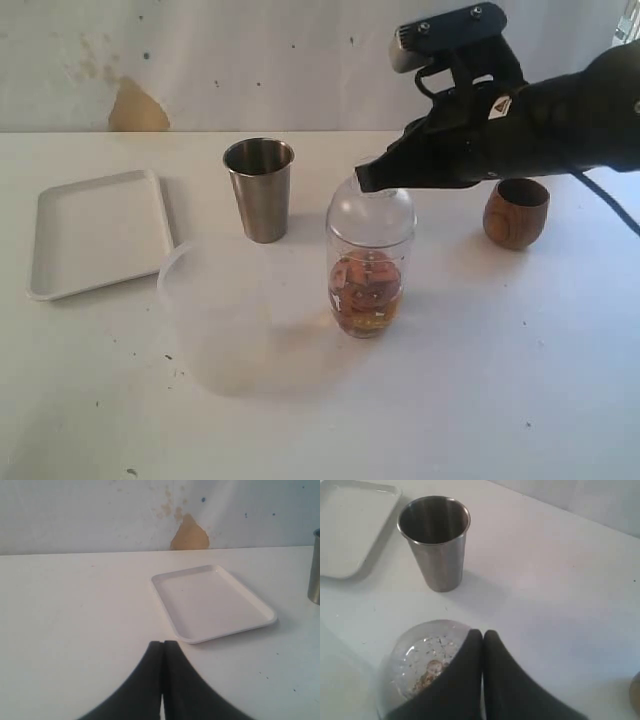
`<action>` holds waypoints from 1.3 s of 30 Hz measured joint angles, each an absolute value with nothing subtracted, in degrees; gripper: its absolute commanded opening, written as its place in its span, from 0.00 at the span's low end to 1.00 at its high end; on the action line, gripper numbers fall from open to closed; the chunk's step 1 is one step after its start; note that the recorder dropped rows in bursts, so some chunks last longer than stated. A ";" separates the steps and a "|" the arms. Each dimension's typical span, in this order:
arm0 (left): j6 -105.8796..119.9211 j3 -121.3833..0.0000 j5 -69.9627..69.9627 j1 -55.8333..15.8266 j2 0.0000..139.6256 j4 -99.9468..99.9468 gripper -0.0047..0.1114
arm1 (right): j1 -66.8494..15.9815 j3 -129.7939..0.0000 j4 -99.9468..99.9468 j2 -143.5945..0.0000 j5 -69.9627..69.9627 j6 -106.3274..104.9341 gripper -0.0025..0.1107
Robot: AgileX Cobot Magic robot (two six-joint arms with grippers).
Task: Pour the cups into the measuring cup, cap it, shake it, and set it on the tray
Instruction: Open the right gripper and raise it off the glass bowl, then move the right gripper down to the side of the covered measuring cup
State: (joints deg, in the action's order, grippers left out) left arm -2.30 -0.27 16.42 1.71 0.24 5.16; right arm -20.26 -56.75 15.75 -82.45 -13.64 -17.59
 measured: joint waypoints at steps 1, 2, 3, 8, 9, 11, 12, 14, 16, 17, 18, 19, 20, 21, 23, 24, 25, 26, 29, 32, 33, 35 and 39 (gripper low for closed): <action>-2.30 -0.27 16.42 1.71 0.24 5.16 0.04 | -20.26 -56.75 15.75 -82.10 -13.64 -17.59 0.02; -2.30 -0.27 16.42 1.71 0.24 5.16 0.04 | -20.26 -56.75 15.75 -81.59 -13.40 -17.59 0.03; -2.30 -0.27 16.42 1.71 0.24 5.16 0.04 | -20.26 -56.75 15.75 -80.32 -13.10 -17.59 0.04; -2.18 -0.27 16.42 1.71 0.24 5.16 0.04 | -20.26 -56.75 15.27 -76.31 -12.12 -17.59 0.38; -2.18 -0.27 16.42 1.71 0.24 5.16 0.04 | -20.26 -56.75 15.12 -75.70 -12.12 -17.59 0.51; -2.18 -0.27 16.42 1.71 0.24 5.16 0.04 | -20.26 -56.75 15.13 -74.41 -12.56 -17.59 0.76; -2.18 -0.27 16.42 1.71 0.24 5.16 0.04 | -20.26 -56.75 15.13 -73.93 -12.99 -17.59 0.84; -2.18 -0.27 16.42 1.71 0.24 5.16 0.04 | -20.26 -56.75 15.00 -73.30 -14.47 -17.59 0.95; -2.18 -0.27 16.42 1.71 0.24 5.16 0.04 | -20.26 -56.75 14.89 -72.92 -15.86 -17.59 0.95; -2.18 -0.27 16.42 1.71 0.24 5.16 0.04 | -20.26 -56.75 14.89 -72.80 -16.49 -17.59 0.95; -2.18 -0.27 16.42 1.71 0.24 5.16 0.04 | -20.26 -56.75 14.89 -72.71 -16.63 -17.59 0.95; -2.18 -0.27 16.42 1.71 0.24 5.16 0.04 | -20.26 -56.75 14.89 -72.56 -16.93 -17.59 0.95; -2.18 -0.27 16.42 1.71 0.24 5.16 0.04 | -20.26 -56.75 14.89 -72.52 -17.35 -17.59 0.95; -2.18 -0.27 16.42 1.71 0.24 5.16 0.04 | -20.26 -56.75 14.89 -72.42 -17.78 -17.59 0.95; -2.18 -0.27 16.42 1.71 0.24 5.16 0.04 | -20.26 -56.75 15.26 -72.42 -19.46 -17.59 0.95; -2.18 -0.27 16.42 1.71 0.24 5.16 0.04 | -20.26 -56.75 15.56 -72.42 -20.30 -17.59 0.95; -2.18 -0.27 16.42 1.71 0.24 5.16 0.04 | -20.26 -56.75 16.23 -72.42 -21.47 -17.59 0.95; -2.18 -0.27 16.42 1.71 0.24 5.16 0.04 | -20.26 -56.75 16.96 -72.42 -22.61 -17.59 0.95; -2.18 -0.27 16.42 1.71 0.24 5.16 0.04 | -20.26 -56.43 18.41 -72.13 -23.86 -18.61 0.95; -2.18 -0.27 16.42 1.71 0.24 5.16 0.04 | -20.96 -53.25 20.22 -70.39 -20.79 -21.17 0.95; -2.18 -0.27 16.42 1.71 0.24 5.16 0.04 | -21.46 -51.96 20.77 -69.62 -19.10 -21.71 0.95; -2.18 -0.27 16.42 1.71 0.24 5.16 0.04 | -22.38 -48.20 21.80 -68.39 -15.86 -22.13 0.95; -2.18 -0.27 16.42 1.71 0.24 5.16 0.04 | -24.07 -39.90 22.80 -67.57 -7.95 -22.49 0.95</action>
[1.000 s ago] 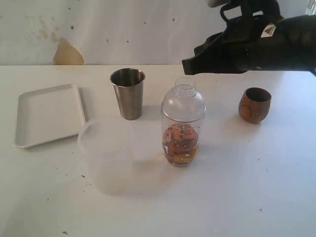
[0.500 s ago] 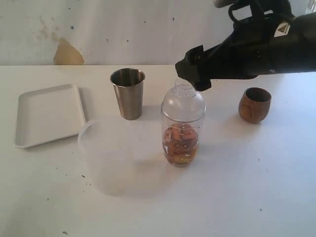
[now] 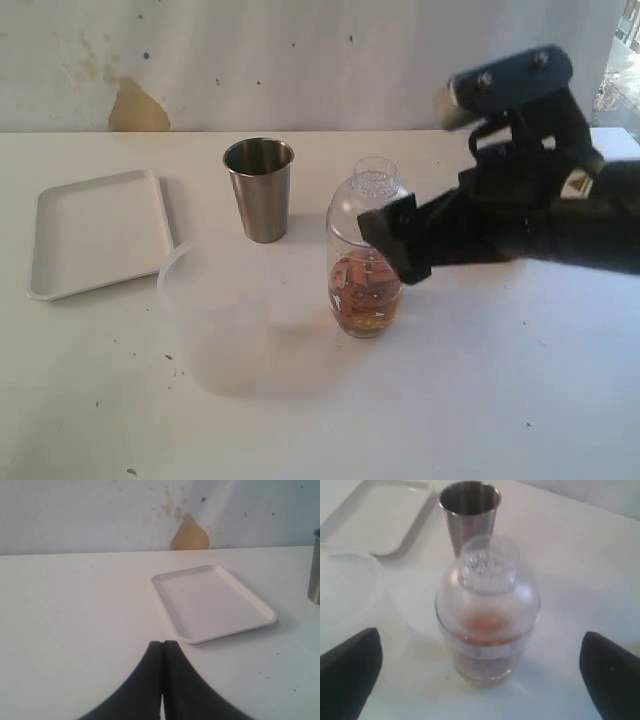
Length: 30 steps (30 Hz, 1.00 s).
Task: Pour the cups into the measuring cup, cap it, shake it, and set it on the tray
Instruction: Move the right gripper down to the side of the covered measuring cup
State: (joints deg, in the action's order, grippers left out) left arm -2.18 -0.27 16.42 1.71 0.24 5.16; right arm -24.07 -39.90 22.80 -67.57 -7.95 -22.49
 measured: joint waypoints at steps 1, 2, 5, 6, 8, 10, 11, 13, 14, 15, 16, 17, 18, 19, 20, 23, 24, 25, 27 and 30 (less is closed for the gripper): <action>-2.18 -0.27 16.42 1.71 0.24 5.16 0.04 | -24.61 -38.20 23.10 -67.57 -6.21 -22.49 0.95; -2.18 -0.27 16.42 1.71 0.24 5.16 0.04 | -25.07 -36.29 23.35 -67.57 -3.97 -22.49 0.95; -2.18 -0.27 16.42 1.71 0.24 5.16 0.04 | -26.54 -32.67 23.48 -67.57 1.47 -22.49 0.95; -2.18 -0.27 16.42 1.71 0.24 5.16 0.04 | -26.95 -32.14 23.48 -67.57 2.65 -22.49 0.95; -2.18 -0.27 16.42 1.71 0.24 5.16 0.04 | -27.77 -31.73 23.48 -67.97 4.32 -22.49 0.95; -2.18 -0.27 16.42 1.71 0.24 5.16 0.04 | -28.66 -31.73 23.48 -69.26 5.09 -22.49 0.95; -2.18 -0.27 16.42 1.71 0.24 5.16 0.04 | -28.98 -31.73 23.48 -70.28 5.22 -22.49 0.95; -2.18 -0.27 16.42 1.71 0.24 5.16 0.04 | -29.34 -31.58 23.48 -72.69 5.62 -22.49 0.95; -2.18 -0.27 16.42 1.71 0.24 5.16 0.04 | -29.46 -31.60 23.48 -73.90 5.98 -22.49 0.95; -2.18 -0.27 16.42 1.71 0.24 5.16 0.04 | -29.58 -31.55 23.48 -75.02 6.38 -22.49 0.95; -2.18 -0.27 16.42 1.71 0.24 5.16 0.04 | -29.58 -31.46 23.48 -75.80 6.81 -22.49 0.95; -2.18 -0.27 16.42 1.71 0.24 5.16 0.04 | -29.62 -31.46 23.48 -76.65 7.29 -22.49 0.95; -2.18 -0.27 16.42 1.71 0.24 5.16 0.04 | -29.62 -31.46 23.48 -77.39 7.92 -22.49 0.95; -2.18 -0.27 16.42 1.71 0.24 5.16 0.04 | -29.62 -31.46 23.48 -78.07 8.38 -22.49 0.95; -2.18 -0.27 16.42 1.71 0.24 5.16 0.04 | -29.62 -31.46 23.48 -78.61 8.83 -22.49 0.95; -2.18 -0.27 16.42 1.71 0.24 5.16 0.04 | -29.62 -31.46 23.48 -80.74 10.29 -22.49 0.95; -2.18 -0.27 16.42 1.71 0.24 5.16 0.04 | -29.62 -31.46 23.48 -81.59 10.93 -22.49 0.95; -2.18 -0.27 16.42 1.71 0.24 5.16 0.04 | -29.62 -31.46 23.48 -82.53 11.68 -22.49 0.95; -2.18 -0.27 16.42 1.71 0.24 5.16 0.04 | -29.62 -31.46 23.48 -84.32 13.16 -22.33 0.95; -2.18 -0.27 16.42 1.71 0.24 5.16 0.04 | -29.62 -31.46 22.53 -87.55 17.03 -21.44 0.95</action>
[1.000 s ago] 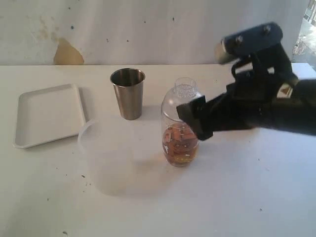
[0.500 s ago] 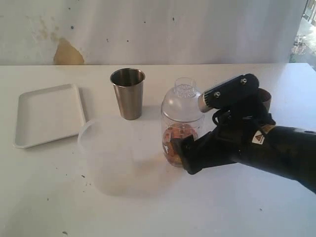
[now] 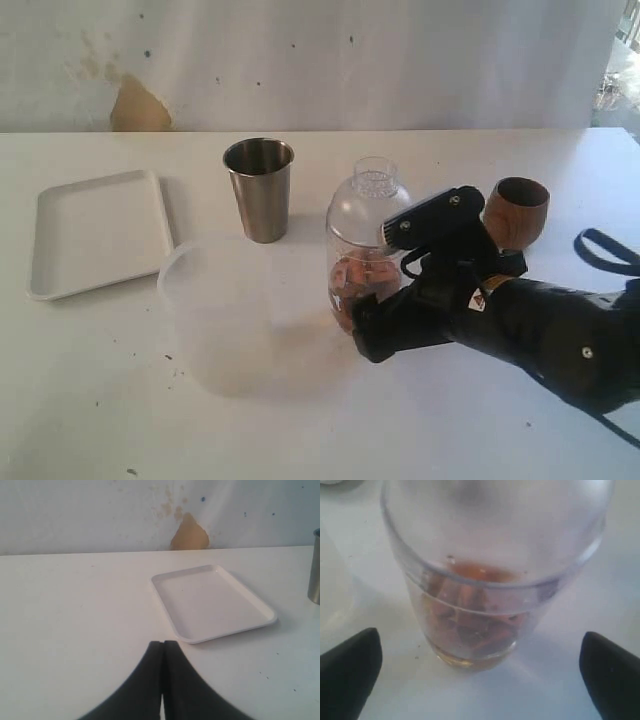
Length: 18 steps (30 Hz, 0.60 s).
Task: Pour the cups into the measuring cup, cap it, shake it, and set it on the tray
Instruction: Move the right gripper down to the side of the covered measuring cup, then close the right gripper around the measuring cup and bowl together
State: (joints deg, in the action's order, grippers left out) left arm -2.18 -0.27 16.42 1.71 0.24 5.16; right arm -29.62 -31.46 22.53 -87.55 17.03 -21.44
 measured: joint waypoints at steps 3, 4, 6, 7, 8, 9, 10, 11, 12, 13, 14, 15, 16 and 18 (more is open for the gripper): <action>-2.18 -0.27 16.42 1.71 0.24 5.16 0.04 | -29.62 -31.46 16.50 -89.75 19.95 -16.31 0.95; -2.18 -0.27 16.42 1.71 0.24 5.16 0.04 | -29.62 -31.46 10.60 -90.69 21.72 -11.28 0.95; -2.18 -0.27 16.42 1.71 0.24 5.16 0.04 | -29.62 -31.46 4.43 -92.09 25.36 -5.49 0.95; -2.18 -0.27 16.42 1.71 0.24 5.16 0.04 | -29.62 -31.46 3.44 -92.49 26.24 -4.57 0.95; -2.18 -0.27 16.42 1.71 0.24 5.16 0.04 | -29.62 -31.46 2.31 -93.46 28.23 -3.47 0.95; -2.18 -0.27 16.42 1.71 0.24 5.16 0.04 | -29.62 -31.46 2.18 -94.36 29.59 -3.08 0.95; -2.18 -0.27 16.42 1.71 0.24 5.16 0.04 | -29.62 -31.46 2.18 -94.85 30.20 -2.95 0.95; -2.18 -0.27 16.42 1.71 0.24 5.16 0.04 | -29.62 -31.46 2.58 -95.48 31.13 -2.95 0.95; -2.18 -0.27 16.42 1.71 0.24 5.16 0.04 | -29.62 -31.46 2.72 -96.01 32.06 -2.95 0.95; -2.18 -0.27 16.42 1.71 0.24 5.16 0.04 | -29.62 -31.46 2.86 -97.00 33.73 -2.95 0.95; -2.18 -0.27 16.42 1.71 0.24 5.16 0.04 | -29.62 -31.46 2.95 -97.72 35.38 -2.95 0.95; -2.18 -0.27 16.42 1.71 0.24 5.16 0.04 | -29.62 -31.46 3.09 -99.29 37.87 -2.95 0.95; -2.18 -0.27 16.42 1.71 0.24 5.16 0.04 | -29.62 -31.46 3.18 -100.40 39.87 -2.95 0.95; -2.18 -0.27 16.42 1.71 0.24 5.16 0.04 | -29.62 -31.46 3.31 -102.50 43.88 -2.95 0.95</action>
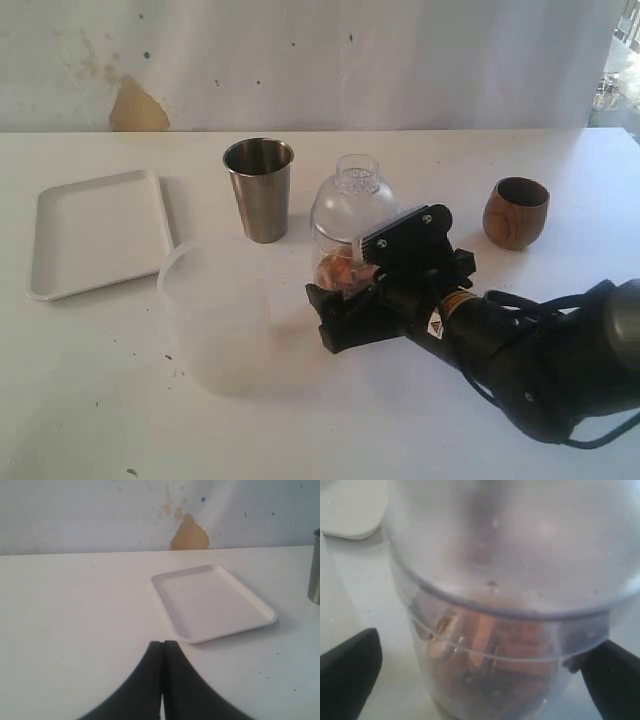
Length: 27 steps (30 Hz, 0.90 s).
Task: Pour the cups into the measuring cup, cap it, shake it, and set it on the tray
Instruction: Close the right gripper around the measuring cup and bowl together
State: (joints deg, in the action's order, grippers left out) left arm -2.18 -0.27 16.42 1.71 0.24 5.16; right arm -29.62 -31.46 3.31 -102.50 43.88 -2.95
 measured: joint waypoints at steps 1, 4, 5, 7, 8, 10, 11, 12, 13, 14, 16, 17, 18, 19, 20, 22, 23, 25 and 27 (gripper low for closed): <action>-2.18 -0.27 16.42 1.71 0.24 5.16 0.04 | -29.62 -31.46 3.31 -103.52 45.68 -2.95 0.95; -2.18 -0.27 16.42 1.71 0.24 5.16 0.04 | -29.62 -31.46 4.47 -105.77 49.15 -2.95 0.95; -2.18 -0.27 16.42 1.71 0.24 5.16 0.04 | -29.62 -31.46 4.90 -106.29 50.00 -2.95 0.95; -2.18 -0.27 16.42 1.71 0.24 5.16 0.04 | -29.62 -31.46 6.53 -107.42 51.79 -2.95 0.95; -2.18 -0.27 16.42 1.71 0.24 5.16 0.04 | -29.62 -31.46 7.25 -107.87 52.75 -2.95 0.95; -2.18 -0.27 16.42 1.71 0.24 5.16 0.04 | -29.62 -31.56 8.26 -108.88 54.58 -2.83 0.95; -2.18 -0.27 16.42 1.71 0.24 5.16 0.04 | -29.62 -31.56 8.36 -109.26 55.25 -2.83 0.95; -2.18 -0.27 16.42 1.71 0.24 5.16 0.04 | -29.62 -31.56 8.51 -109.71 55.96 -2.83 0.95; -2.18 -0.27 16.42 1.71 0.24 5.16 0.04 | -29.62 -31.56 8.51 -109.96 56.29 -2.83 0.95; -2.18 -0.27 16.42 1.71 0.24 5.16 0.04 | -29.62 -31.56 8.38 -110.23 56.60 -2.83 0.95; -2.18 -0.27 16.42 1.71 0.24 5.16 0.04 | -29.62 -31.56 8.27 -110.37 57.04 -2.83 0.95; -2.18 -0.27 16.42 1.71 0.24 5.16 0.04 | -29.62 -31.68 8.13 -110.37 57.04 -2.83 0.95; -2.18 -0.27 16.42 1.71 0.24 5.16 0.04 | -29.62 -31.93 8.13 -110.37 57.04 -2.83 0.95; -2.18 -0.27 16.42 1.71 0.24 5.16 0.04 | -29.62 -32.42 8.03 -110.37 57.14 -2.83 0.95; -2.18 -0.27 16.42 1.71 0.24 5.16 0.04 | -29.62 -32.75 8.03 -110.37 57.14 -2.83 0.95; -2.18 -0.27 16.42 1.71 0.24 5.16 0.04 | -29.62 -33.55 8.03 -110.37 57.35 -2.83 0.95; -2.18 -0.27 16.42 1.71 0.24 5.16 0.04 | -29.62 -33.82 8.03 -110.37 57.49 -2.83 0.95; -2.18 -0.27 16.42 1.71 0.24 5.16 0.04 | -29.62 -33.93 8.03 -110.37 57.49 -2.74 0.95; -2.18 -0.27 16.42 1.71 0.24 5.16 0.04 | -29.62 -34.01 8.03 -110.37 57.49 -2.74 0.95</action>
